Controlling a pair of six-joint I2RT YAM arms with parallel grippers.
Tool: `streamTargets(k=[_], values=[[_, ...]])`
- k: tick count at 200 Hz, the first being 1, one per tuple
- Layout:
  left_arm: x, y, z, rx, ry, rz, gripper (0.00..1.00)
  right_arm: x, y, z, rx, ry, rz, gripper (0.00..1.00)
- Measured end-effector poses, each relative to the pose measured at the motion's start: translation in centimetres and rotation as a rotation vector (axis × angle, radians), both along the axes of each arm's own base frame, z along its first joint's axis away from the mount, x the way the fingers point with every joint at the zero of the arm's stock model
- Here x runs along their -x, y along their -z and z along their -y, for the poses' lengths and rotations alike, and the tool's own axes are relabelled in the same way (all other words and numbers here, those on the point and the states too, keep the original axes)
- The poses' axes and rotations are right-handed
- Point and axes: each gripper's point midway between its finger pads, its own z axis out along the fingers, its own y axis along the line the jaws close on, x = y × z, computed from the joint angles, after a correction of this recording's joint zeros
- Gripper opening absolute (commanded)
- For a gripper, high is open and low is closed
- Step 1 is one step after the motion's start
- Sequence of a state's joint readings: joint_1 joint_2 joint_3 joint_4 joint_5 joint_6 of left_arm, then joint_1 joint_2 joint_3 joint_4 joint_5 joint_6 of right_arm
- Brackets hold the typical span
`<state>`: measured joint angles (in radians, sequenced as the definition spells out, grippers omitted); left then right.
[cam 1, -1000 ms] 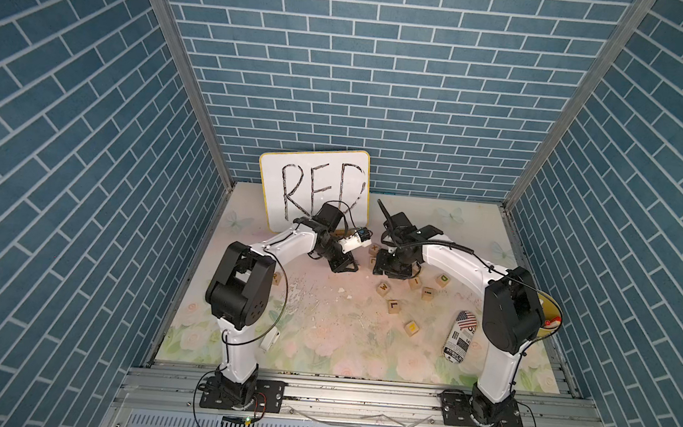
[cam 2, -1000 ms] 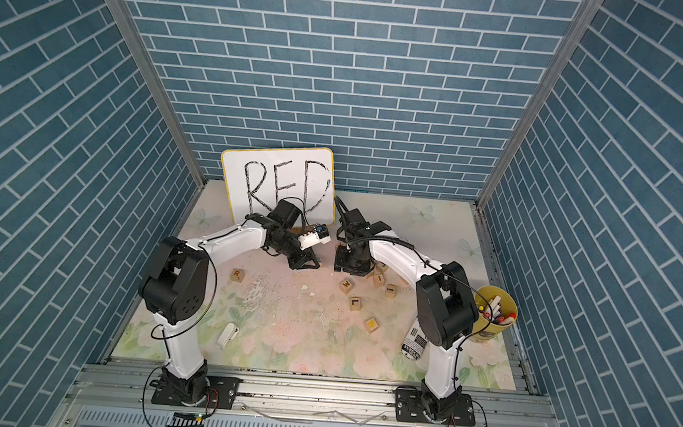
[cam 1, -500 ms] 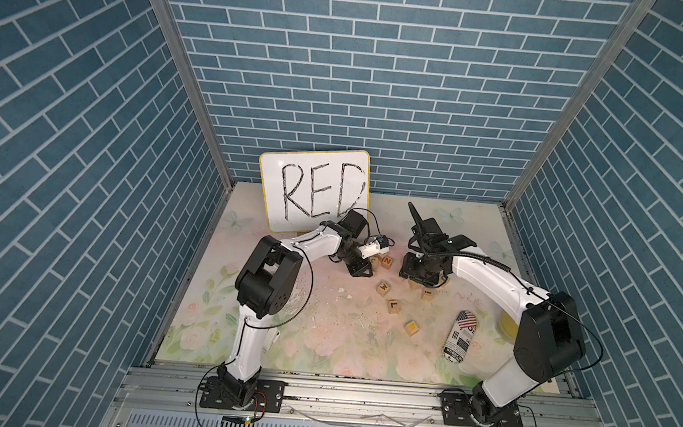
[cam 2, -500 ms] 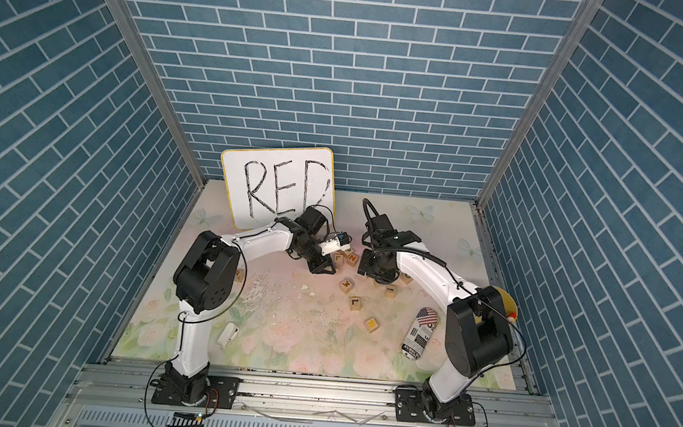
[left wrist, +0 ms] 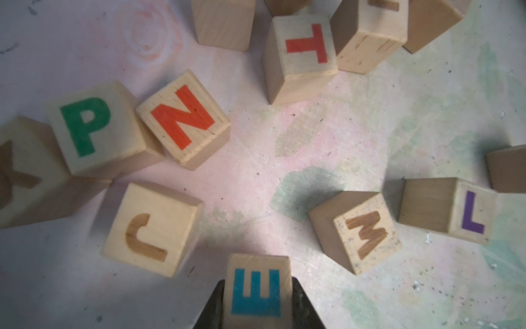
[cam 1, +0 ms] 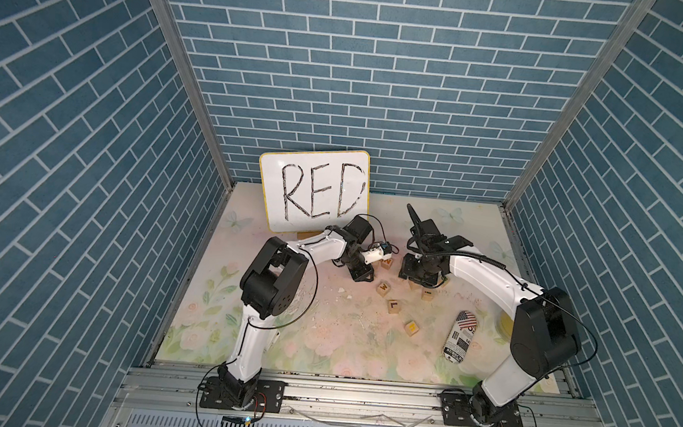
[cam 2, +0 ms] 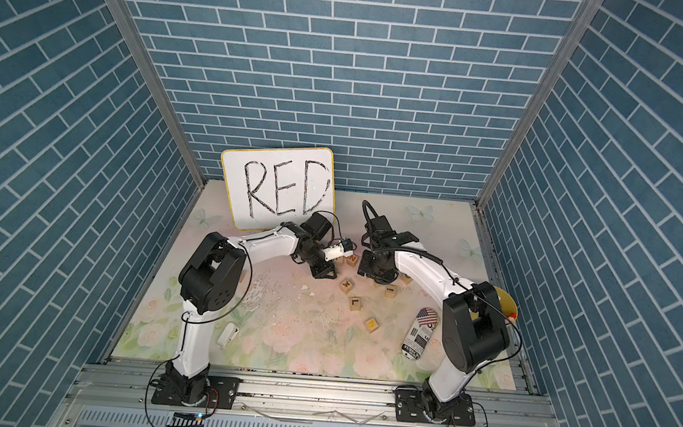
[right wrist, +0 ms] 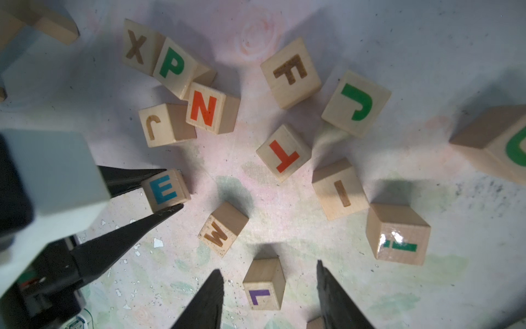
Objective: Assemble the uppercase word "red" with letter blocks
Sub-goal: Adjust the letter block at the center of the board.
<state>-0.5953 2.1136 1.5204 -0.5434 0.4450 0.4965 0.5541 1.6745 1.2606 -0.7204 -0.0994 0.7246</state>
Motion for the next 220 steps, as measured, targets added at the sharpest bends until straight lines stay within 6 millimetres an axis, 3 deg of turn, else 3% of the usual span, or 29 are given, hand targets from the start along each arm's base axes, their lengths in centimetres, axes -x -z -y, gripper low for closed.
streamTargets(k=[62, 91, 159, 173, 187, 220], values=[[-0.1, 0.1, -0.1, 0.000, -0.006, 0.004, 0.36, -0.1, 0.4, 0.0, 0.004, 0.001, -0.006, 0.56], [0.6, 1.1, -0.9, -0.041, -0.014, -0.013, 0.44, -0.3, 0.7, 0.0, 0.006, 0.001, -0.008, 0.56], [1.2, 0.5, -1.7, -0.053, -0.024, -0.006, 0.65, -0.8, 0.5, -0.7, -0.018, -0.027, 0.015, 0.57], [1.5, -0.6, -2.0, -0.048, -0.030, 0.008, 0.68, -0.9, 0.4, -0.8, -0.022, -0.036, 0.025, 0.57], [1.4, -3.0, -2.1, -0.027, -0.041, 0.048, 0.72, -1.1, 0.1, -0.9, -0.027, -0.048, 0.041, 0.56], [0.9, -12.7, -3.1, 0.077, -0.082, 0.230, 0.80, -1.2, -1.0, -1.7, -0.028, -0.102, 0.085, 0.55]])
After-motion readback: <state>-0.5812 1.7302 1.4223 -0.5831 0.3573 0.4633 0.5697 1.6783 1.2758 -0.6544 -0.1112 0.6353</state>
